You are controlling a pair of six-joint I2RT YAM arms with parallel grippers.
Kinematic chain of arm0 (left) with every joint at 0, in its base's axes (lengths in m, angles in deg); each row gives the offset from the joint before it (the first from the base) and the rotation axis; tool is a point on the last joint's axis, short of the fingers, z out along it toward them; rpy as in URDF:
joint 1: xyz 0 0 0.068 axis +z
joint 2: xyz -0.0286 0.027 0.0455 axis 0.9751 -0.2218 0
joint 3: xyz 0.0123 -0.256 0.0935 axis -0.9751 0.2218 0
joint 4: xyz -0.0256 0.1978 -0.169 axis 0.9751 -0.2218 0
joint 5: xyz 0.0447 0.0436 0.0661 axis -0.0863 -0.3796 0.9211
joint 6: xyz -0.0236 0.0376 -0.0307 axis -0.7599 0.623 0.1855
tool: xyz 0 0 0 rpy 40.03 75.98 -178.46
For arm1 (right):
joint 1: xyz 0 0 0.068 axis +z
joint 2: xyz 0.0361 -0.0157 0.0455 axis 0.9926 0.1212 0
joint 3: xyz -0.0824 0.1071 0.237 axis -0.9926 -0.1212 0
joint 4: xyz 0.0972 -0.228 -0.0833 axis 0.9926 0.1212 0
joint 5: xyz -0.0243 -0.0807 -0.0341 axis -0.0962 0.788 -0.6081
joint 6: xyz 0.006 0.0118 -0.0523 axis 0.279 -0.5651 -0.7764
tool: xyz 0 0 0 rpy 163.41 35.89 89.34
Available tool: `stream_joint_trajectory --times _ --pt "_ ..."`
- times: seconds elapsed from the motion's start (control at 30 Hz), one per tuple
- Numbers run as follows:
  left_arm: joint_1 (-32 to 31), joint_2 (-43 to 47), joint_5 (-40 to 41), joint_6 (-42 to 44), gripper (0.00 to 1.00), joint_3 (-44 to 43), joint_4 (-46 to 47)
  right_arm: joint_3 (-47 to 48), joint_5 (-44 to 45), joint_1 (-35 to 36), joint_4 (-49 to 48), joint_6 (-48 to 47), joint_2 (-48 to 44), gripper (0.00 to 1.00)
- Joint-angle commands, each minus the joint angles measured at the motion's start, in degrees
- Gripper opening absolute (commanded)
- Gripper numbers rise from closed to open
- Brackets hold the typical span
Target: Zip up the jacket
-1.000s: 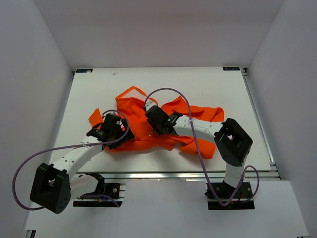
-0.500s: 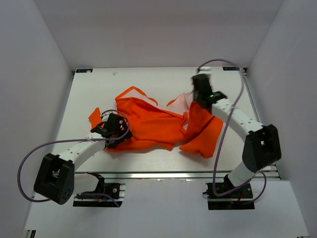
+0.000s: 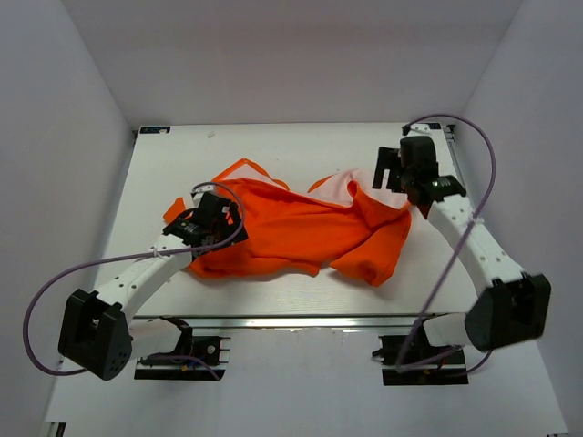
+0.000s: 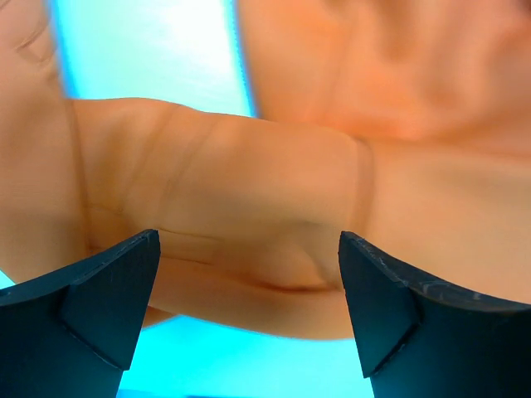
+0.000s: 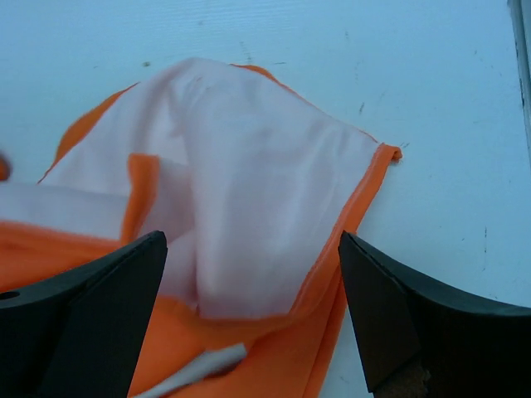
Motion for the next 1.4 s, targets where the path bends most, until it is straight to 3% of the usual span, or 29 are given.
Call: stream_joint_trajectory --times 0.0,0.13,0.3,0.43,0.57,0.67,0.77,0.93,0.97,1.13,1.17,1.3,1.33,1.37 --pt "-5.89 2.89 -0.04 4.09 0.98 -4.33 -3.55 -5.22 2.16 9.77 0.95 -2.2 -10.52 0.89" --pt "-12.32 5.18 -6.7 10.23 0.98 -3.38 1.16 -14.18 -7.81 17.02 -0.97 -0.46 -18.87 0.89" --pt "-18.82 5.18 -13.66 13.85 0.98 -1.0 6.9 -25.62 -15.47 21.41 -4.67 4.2 -17.85 0.89" --pt "-22.17 -1.38 -11.48 16.14 0.98 -1.88 8.22 -26.6 -9.27 20.28 0.3 12.01 -11.35 0.89" --pt "-25.16 -7.82 -7.96 18.25 0.98 -5.82 8.66 -26.06 1.46 10.72 10.96 18.71 -9.66 0.89" --pt "-27.1 -11.41 -7.16 22.2 0.98 -6.97 9.89 -27.47 3.13 0.18 13.78 18.1 -13.43 0.89" --pt "-27.19 -14.15 -6.55 25.28 0.98 -7.15 10.16 -25.72 4.38 -4.4 14.22 16.96 -18.97 0.89" --pt "-27.45 -16.7 -2.86 27.13 0.98 -5.84 9.28 -16.16 -2.8 -5.21 15.02 7.33 -21.0 0.89" --pt "-27.37 -17.14 -1.9 27.3 0.98 -5.49 9.28 -15.7 -7.96 -4.6 12.58 5.02 -21.61 0.89" --pt "-27.37 -18.9 0.66 28.36 0.97 -3.03 10.86 -16.57 -15.56 0.4 6.49 -1.15 -22.94 0.89" --pt "-27.37 -19.42 1.1 28.36 0.93 -3.11 11.12 -16.75 -15.57 2.15 6.14 -1.41 -22.07 0.89" --pt "-27.37 -22.32 3.55 28.54 0.46 -4.07 12.17 -18.33 -13.38 6.99 4.48 -1.94 -20.21 0.89" --pt "-27.37 -23.02 4.26 28.53 0.19 -4.51 12.18 -18.94 -13.29 8.66 3.95 -2.12 -20.12 0.89" --pt "-27.37 -23.21 5.05 28.27 0.01 -4.69 12.18 -19.56 -13.37 9.54 3.42 -2.9 -20.04 0.89"
